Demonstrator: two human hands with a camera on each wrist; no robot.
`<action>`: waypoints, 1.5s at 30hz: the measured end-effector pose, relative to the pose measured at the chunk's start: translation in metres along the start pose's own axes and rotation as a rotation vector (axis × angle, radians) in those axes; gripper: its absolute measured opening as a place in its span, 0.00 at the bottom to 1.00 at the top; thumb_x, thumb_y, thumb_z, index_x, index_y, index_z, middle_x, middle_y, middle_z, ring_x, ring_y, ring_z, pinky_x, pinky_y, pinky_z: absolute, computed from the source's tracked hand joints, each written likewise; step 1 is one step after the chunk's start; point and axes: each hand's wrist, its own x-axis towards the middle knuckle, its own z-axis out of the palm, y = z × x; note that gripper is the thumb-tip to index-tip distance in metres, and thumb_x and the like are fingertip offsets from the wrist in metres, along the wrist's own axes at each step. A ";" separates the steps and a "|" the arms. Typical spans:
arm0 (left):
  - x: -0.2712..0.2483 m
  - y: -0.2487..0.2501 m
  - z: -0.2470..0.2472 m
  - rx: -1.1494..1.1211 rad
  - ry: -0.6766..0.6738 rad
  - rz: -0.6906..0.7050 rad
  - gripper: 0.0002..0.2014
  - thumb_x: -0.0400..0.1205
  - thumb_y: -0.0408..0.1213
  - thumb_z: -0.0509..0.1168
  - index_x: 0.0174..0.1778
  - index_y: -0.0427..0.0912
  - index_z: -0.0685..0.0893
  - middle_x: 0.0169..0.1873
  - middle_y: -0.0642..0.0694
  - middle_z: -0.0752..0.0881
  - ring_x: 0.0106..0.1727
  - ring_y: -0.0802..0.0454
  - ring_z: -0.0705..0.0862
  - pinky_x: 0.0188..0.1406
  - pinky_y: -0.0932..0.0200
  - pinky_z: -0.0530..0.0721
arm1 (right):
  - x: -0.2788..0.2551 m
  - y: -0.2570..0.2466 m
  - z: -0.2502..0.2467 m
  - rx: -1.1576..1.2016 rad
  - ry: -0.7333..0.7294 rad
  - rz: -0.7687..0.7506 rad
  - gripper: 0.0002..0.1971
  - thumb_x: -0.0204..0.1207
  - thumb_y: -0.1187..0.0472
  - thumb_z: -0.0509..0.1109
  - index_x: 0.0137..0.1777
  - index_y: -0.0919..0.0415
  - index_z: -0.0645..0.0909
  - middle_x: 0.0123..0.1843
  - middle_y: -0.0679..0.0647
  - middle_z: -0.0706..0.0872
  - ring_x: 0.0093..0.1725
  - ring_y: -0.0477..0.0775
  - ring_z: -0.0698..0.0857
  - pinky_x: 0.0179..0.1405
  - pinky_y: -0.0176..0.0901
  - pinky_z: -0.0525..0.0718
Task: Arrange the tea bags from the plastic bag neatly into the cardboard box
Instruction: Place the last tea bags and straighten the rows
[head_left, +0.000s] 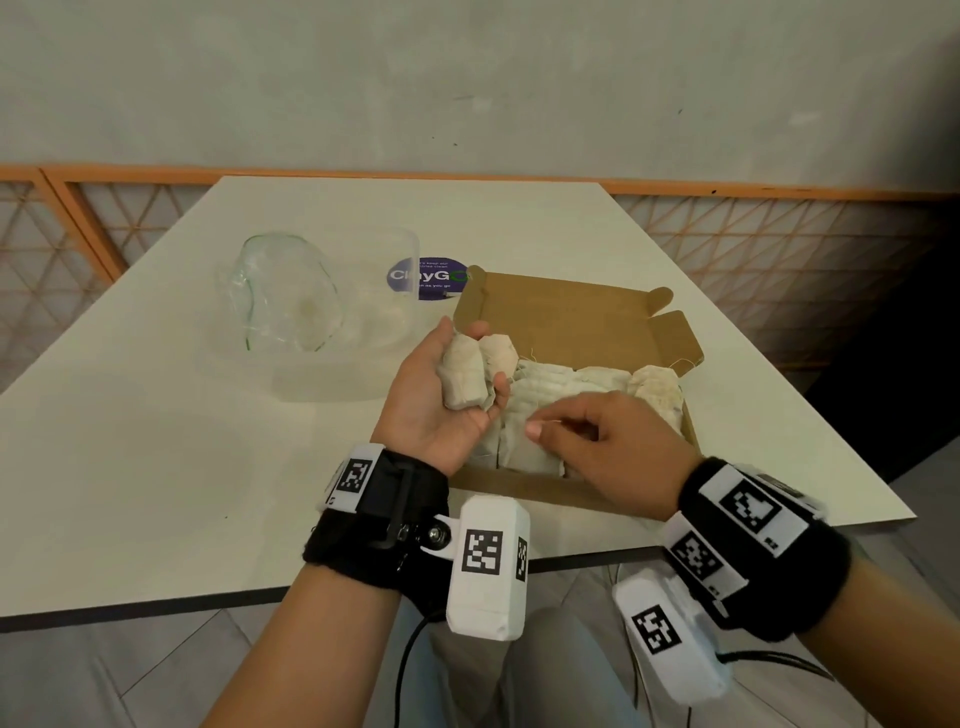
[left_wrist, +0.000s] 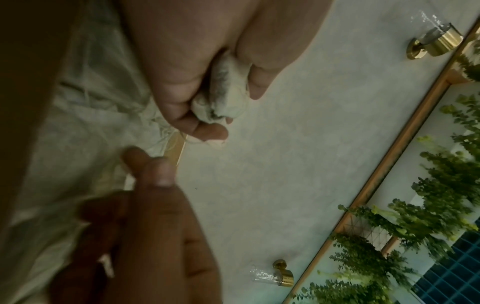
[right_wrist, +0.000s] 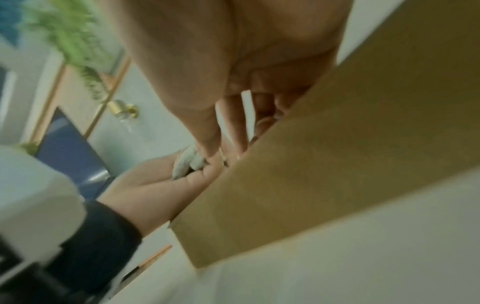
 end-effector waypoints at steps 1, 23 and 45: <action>0.000 -0.001 0.001 0.023 0.008 0.001 0.17 0.86 0.48 0.57 0.47 0.38 0.82 0.42 0.39 0.83 0.38 0.48 0.82 0.30 0.62 0.81 | 0.001 -0.004 -0.003 -0.001 0.071 0.000 0.10 0.76 0.47 0.67 0.44 0.50 0.84 0.32 0.51 0.82 0.29 0.42 0.75 0.31 0.29 0.73; 0.000 -0.019 0.023 -0.108 -0.164 -0.175 0.16 0.87 0.44 0.53 0.54 0.38 0.82 0.67 0.37 0.81 0.60 0.41 0.83 0.47 0.51 0.87 | 0.003 0.000 -0.076 0.955 0.242 0.188 0.05 0.75 0.72 0.66 0.46 0.63 0.81 0.40 0.58 0.86 0.34 0.50 0.86 0.32 0.35 0.88; -0.005 -0.046 0.047 0.348 -0.165 -0.043 0.07 0.79 0.44 0.67 0.42 0.44 0.82 0.34 0.47 0.84 0.30 0.57 0.78 0.23 0.69 0.74 | 0.011 0.013 -0.067 0.660 0.369 0.124 0.07 0.71 0.70 0.74 0.36 0.59 0.82 0.33 0.54 0.85 0.28 0.43 0.82 0.31 0.30 0.83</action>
